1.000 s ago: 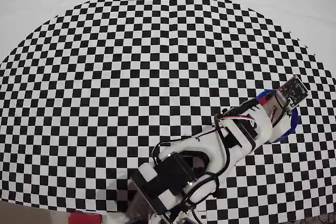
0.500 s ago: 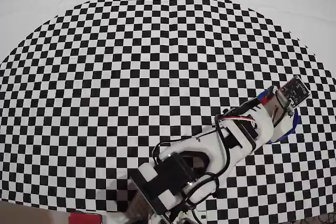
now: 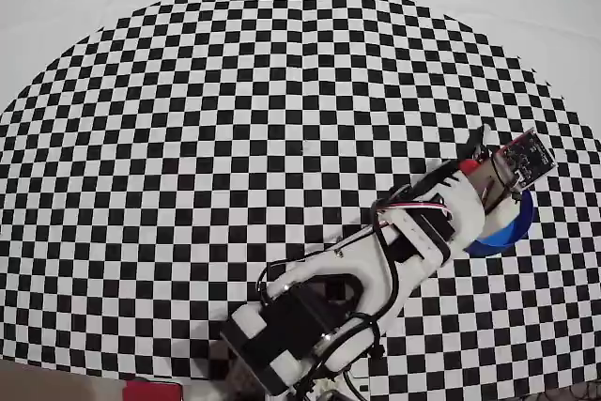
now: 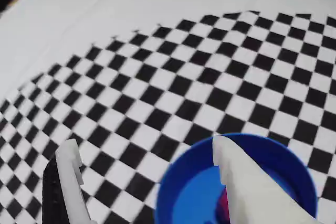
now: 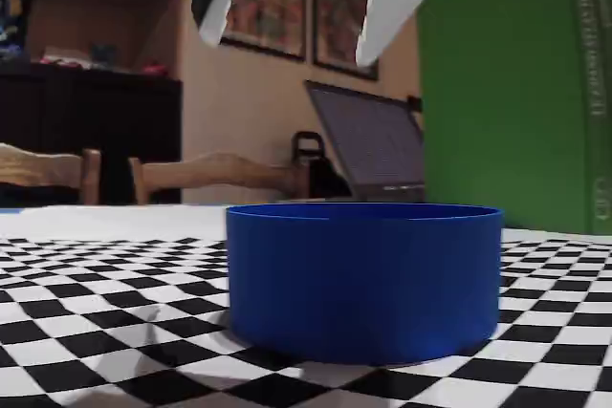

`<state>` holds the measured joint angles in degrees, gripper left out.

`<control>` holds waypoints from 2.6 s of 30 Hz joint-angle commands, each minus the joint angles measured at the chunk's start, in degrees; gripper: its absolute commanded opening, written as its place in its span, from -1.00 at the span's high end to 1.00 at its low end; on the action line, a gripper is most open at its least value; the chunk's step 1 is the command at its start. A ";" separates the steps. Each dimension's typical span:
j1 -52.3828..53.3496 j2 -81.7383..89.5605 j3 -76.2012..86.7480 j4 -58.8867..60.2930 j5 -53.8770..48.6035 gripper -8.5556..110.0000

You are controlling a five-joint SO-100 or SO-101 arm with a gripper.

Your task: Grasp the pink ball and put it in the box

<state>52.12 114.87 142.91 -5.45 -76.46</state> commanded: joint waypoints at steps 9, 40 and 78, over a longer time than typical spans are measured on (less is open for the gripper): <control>-9.67 20.30 7.21 -0.53 25.14 0.40; -45.09 66.36 30.50 34.01 68.55 0.85; -52.29 71.46 35.16 52.73 68.55 0.85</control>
<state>-0.09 185.36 177.80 47.11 -7.65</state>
